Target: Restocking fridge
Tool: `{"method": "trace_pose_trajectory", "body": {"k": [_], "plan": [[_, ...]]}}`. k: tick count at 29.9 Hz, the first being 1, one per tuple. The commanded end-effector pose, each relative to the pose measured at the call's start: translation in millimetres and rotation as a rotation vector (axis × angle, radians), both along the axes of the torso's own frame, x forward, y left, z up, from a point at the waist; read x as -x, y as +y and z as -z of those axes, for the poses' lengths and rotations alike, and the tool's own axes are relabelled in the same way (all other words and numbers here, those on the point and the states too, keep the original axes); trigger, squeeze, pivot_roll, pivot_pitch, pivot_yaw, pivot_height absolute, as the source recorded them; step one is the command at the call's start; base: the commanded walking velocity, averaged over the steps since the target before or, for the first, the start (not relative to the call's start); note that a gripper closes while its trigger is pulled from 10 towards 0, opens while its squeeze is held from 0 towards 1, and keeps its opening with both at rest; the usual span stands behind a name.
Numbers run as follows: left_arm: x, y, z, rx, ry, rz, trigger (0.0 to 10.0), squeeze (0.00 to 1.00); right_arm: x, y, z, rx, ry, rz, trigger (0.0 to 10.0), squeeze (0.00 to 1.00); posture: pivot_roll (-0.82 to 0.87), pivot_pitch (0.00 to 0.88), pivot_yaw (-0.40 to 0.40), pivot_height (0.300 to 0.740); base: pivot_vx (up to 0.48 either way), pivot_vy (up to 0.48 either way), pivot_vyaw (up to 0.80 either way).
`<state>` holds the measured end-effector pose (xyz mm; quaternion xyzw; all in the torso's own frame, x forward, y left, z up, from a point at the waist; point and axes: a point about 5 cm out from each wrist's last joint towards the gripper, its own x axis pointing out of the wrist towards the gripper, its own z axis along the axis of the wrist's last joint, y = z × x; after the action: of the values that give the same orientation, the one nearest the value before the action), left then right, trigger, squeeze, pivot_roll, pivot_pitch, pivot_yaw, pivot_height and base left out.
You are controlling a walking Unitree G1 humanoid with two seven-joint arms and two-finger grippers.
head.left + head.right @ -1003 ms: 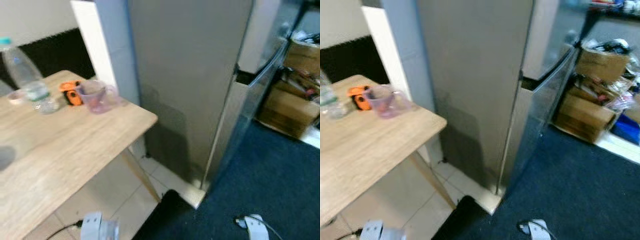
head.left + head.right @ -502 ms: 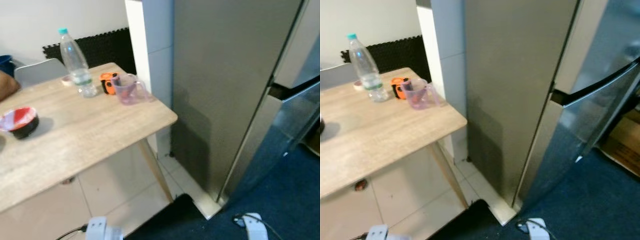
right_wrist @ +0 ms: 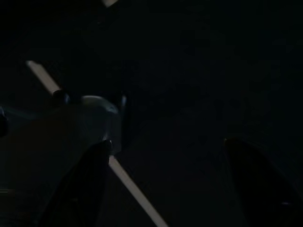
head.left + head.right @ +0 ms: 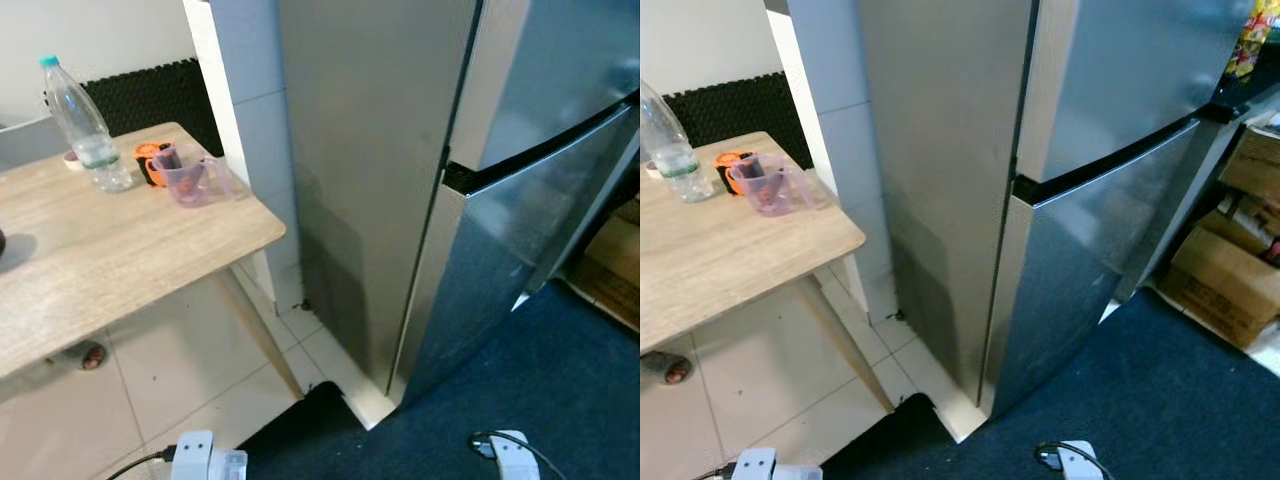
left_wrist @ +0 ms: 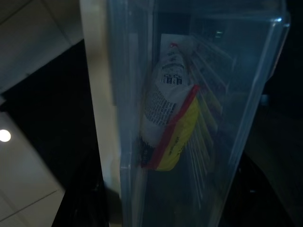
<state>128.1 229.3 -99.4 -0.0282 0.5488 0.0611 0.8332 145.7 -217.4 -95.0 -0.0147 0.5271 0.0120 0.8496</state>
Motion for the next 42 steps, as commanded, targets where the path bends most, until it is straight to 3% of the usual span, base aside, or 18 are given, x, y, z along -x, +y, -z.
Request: {"method": "trace_pose_trajectory", "body": {"k": [1, 14, 27, 38, 41, 42], "plan": [[-2.8, -0.1, -1.0, -0.001, -0.011, 0.01, 10.0, 0.0, 2.4, -2.2, 0.5, 0.004, 0.005, 0.009, 10.0, 0.0, -0.04, 0.0, 0.015, 0.74, 0.0, -0.416, 0.0], [-2.7, -0.2, -1.0, 0.0, -0.01, 0.018, 10.0, 0.0, 0.1, -1.0, -0.7, -0.025, -0.008, -0.019, 10.0, 0.0, -0.04, 0.0, 0.013, 0.74, 0.0, -0.417, 0.61], [-2.4, -0.1, -0.9, -0.001, -0.009, 0.032, 10.0, 0.0, -0.3, -3.5, -1.3, -0.011, -0.014, -0.007, 10.0, 0.0, -0.04, 0.0, 0.014, 0.74, 0.0, -0.417, 0.0], [1.9, -1.7, 0.7, 0.013, -0.011, 0.011, 10.0, 0.0, -2.7, -2.8, -2.3, -0.022, -0.029, -0.009, 10.0, 0.0, -0.04, 0.0, 0.016, 0.74, 0.0, 0.0, 0.0], [2.1, -2.1, 0.8, 0.016, -0.011, 0.009, 10.0, 0.0, -6.0, -2.3, -3.8, -0.024, -0.043, -0.037, 10.0, 0.0, -0.04, 0.0, 0.013, 0.74, 0.0, 0.0, 0.0], [2.5, -2.2, 1.0, 0.017, -0.011, 0.008, 10.0, 0.0, -14.0, -1.9, -7.7, -0.034, -0.081, -0.072, 10.0, 0.0, -0.04, 0.0, 0.016, 0.74, 0.0, 0.0, 0.0]]}}
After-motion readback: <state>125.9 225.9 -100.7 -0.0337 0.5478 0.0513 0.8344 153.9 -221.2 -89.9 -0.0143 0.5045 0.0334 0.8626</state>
